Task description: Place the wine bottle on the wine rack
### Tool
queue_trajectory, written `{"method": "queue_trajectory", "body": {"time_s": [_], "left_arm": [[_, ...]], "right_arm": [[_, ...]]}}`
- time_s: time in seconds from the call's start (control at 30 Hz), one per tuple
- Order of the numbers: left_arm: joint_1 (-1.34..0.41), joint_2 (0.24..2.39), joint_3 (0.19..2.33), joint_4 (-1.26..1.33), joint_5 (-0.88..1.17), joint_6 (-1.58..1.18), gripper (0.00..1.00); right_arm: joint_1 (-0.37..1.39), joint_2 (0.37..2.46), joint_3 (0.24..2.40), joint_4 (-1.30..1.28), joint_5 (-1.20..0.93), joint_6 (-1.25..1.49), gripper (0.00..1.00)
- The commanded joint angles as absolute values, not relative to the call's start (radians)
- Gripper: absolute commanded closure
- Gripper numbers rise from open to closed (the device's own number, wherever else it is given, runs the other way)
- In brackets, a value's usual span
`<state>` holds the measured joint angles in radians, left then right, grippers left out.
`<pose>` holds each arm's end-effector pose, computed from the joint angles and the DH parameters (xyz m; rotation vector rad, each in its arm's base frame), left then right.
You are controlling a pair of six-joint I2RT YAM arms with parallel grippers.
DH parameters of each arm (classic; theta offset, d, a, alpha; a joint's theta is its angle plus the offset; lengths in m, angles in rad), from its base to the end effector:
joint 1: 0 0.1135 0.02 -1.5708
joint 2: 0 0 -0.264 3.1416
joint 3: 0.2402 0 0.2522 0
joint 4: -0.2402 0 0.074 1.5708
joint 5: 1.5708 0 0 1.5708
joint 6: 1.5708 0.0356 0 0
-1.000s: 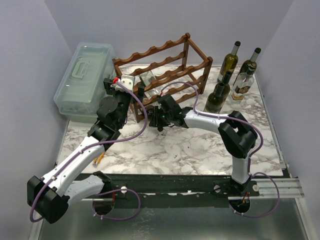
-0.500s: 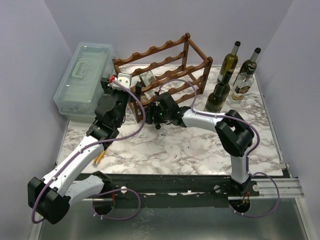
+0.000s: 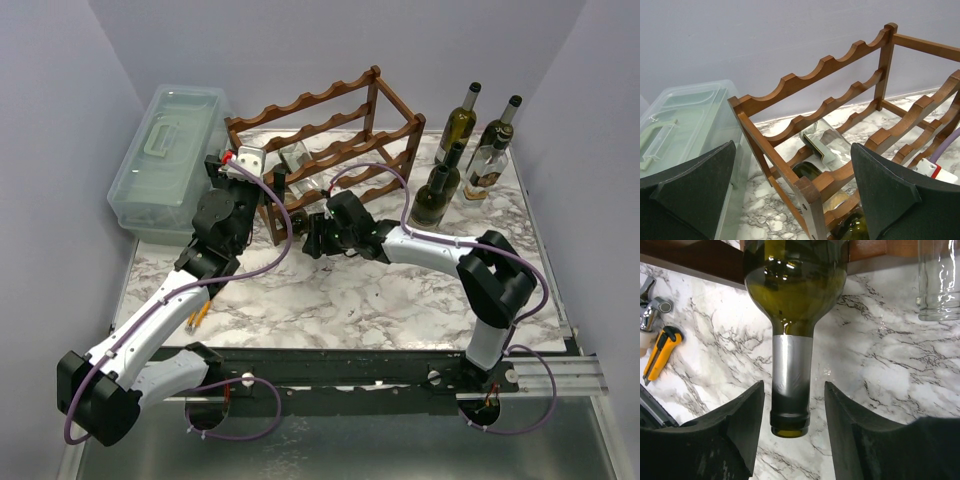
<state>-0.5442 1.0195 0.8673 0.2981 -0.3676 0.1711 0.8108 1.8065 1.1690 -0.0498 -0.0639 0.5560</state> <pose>0.2111 -0.1128 0.3761 0.2083 1.4197 -0.0449 0.2731 0.2907 0.2031 -0.3385 2.3590 0.7706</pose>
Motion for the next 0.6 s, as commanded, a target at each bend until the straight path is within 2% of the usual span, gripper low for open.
{"method": "queue_trajectory", "body": {"time_s": [0.0, 0.2, 0.33, 0.43, 0.53, 0.57], "left_arm": [[-0.538, 1.026, 0.854, 0.319, -0.344, 0.153, 0.02], [-0.538, 1.030, 0.854, 0.319, -0.345, 0.156, 0.02], [-0.538, 1.032, 0.855, 0.318, -0.344, 0.156, 0.02], [-0.539, 1.030, 0.855, 0.318, -0.342, 0.155, 0.02], [-0.538, 1.031, 0.854, 0.318, -0.341, 0.153, 0.02], [-0.538, 1.029, 0.854, 0.318, -0.341, 0.152, 0.02]], "right_arm": [[0.812, 1.776, 1.139, -0.054, -0.057, 0.540, 0.49], [0.811, 1.784, 1.129, -0.037, -0.071, 0.539, 0.62], [0.812, 1.793, 1.120, -0.021, -0.085, 0.548, 0.74], [0.812, 1.806, 1.093, 0.028, -0.106, 0.564, 0.90], [0.812, 1.839, 1.086, 0.049, -0.104, 0.565, 0.99], [0.812, 1.849, 1.090, 0.049, -0.098, 0.563, 0.99]]}}
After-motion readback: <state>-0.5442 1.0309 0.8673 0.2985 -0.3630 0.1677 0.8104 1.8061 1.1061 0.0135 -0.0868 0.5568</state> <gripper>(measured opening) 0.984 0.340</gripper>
